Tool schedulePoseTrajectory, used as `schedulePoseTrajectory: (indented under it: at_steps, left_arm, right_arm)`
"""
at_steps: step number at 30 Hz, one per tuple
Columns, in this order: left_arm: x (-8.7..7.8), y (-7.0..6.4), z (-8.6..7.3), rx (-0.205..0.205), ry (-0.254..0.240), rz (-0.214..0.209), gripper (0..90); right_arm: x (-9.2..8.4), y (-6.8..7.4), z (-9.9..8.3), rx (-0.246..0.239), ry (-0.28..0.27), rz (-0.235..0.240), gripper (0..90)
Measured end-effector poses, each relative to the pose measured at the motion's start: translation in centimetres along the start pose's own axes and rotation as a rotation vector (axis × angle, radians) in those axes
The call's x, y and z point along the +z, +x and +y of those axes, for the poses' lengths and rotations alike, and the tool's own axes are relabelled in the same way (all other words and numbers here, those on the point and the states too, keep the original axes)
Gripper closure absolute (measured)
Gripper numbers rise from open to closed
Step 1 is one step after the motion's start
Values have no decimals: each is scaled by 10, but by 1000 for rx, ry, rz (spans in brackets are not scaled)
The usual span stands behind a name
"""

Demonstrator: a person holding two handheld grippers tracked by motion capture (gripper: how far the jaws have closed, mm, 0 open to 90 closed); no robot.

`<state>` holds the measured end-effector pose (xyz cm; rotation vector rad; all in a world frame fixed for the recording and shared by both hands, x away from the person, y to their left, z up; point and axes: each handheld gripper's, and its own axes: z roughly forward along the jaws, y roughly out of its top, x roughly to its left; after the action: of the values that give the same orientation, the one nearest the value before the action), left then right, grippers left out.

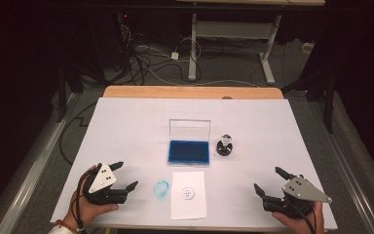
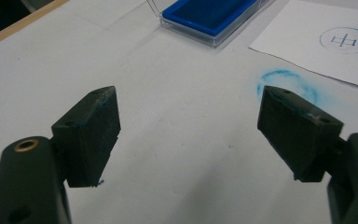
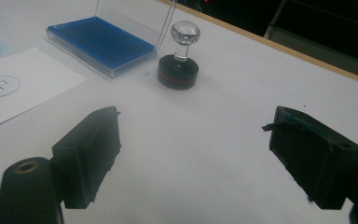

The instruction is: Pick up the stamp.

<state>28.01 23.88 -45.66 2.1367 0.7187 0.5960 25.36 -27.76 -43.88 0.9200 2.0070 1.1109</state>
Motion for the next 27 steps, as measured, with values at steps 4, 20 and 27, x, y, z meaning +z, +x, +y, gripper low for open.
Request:
schedulePoseTrajectory:
  at_steps: [4,20,27]
  left_arm:
    - [0,-2,0,6,3,-2,205]
    - [-3,-4,0,11,4,1,198]
    - [-2,-3,-1,15,-4,2,196]
  right_arm:
    - [0,1,0,-2,3,-2,157]
    - [5,-2,3,-27,69,52,169]
    - [8,-11,14,2,70,70,180]
